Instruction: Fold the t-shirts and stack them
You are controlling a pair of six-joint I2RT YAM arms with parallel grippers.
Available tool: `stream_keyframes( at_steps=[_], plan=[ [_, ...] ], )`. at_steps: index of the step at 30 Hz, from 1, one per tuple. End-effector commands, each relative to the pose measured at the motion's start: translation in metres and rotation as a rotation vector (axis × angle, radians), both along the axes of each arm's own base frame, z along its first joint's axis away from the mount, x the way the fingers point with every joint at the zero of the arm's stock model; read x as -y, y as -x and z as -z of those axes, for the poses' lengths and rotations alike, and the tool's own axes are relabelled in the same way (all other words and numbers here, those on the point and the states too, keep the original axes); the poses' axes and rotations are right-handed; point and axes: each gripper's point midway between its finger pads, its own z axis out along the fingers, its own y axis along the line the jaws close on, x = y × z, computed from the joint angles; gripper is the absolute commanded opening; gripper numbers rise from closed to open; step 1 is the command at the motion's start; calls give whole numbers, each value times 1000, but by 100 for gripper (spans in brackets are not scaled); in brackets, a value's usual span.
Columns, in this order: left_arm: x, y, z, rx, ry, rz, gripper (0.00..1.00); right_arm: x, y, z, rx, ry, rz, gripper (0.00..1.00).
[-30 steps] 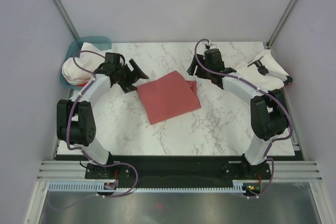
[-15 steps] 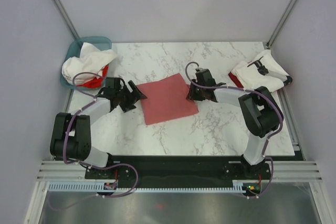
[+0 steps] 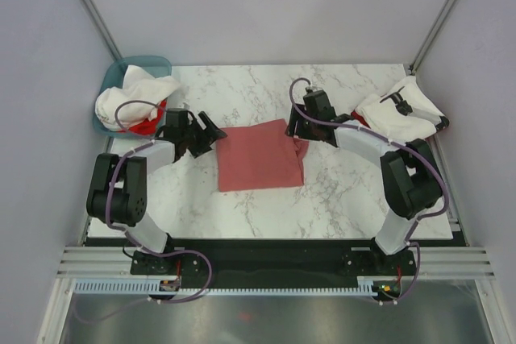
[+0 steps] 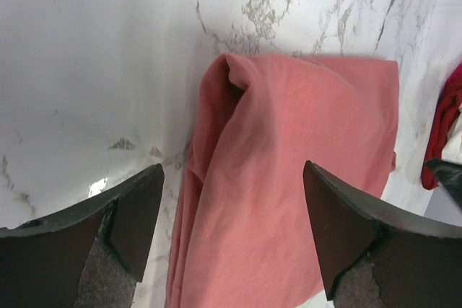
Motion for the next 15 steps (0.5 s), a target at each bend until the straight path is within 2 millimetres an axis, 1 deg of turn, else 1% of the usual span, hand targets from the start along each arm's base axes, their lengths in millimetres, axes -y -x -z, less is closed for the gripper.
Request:
stream_keyframes(
  at_steps=[1, 2, 3, 4, 5, 6, 7, 9, 10, 12, 13, 14, 15],
  plan=[
    [3, -31, -13, 107, -22, 31, 84, -7, -42, -11, 73, 44, -20, 66],
    [2, -33, -4, 88, -32, 30, 82, -15, -55, -22, 108, 37, -39, 64],
    [1, -38, -4, 90, -37, 25, 82, -16, -61, -19, 109, 46, -47, 64],
    [0, -39, -1, 87, -43, 24, 81, -17, -65, -4, 89, 69, -63, 64],
    [-1, -41, 1, 84, -48, 23, 80, -20, -69, -1, 87, 73, -76, 64],
    [0, -43, 5, 77, -48, 26, 79, -25, -76, -3, 95, 64, -82, 64],
    [0, -45, 5, 78, -41, 27, 78, -25, -76, 13, 60, 74, -86, 64],
    [2, -46, 4, 82, -33, 35, 74, -27, -81, 20, 50, 62, -92, 63],
    [1, -47, 3, 91, -35, 34, 73, -27, -82, 29, 34, 64, -89, 63],
    [0, -47, 2, 94, -41, 31, 69, -26, -87, 32, 36, 65, -84, 62],
    [-1, -48, 1, 104, -45, 35, 65, -25, -88, 39, 25, 71, -84, 62],
    [0, -48, 1, 109, -42, 40, 56, -27, -90, 40, 26, 70, -86, 61],
    [0, -49, 0, 115, -41, 45, 52, -24, -92, 42, 22, 73, -81, 60]
  ],
)
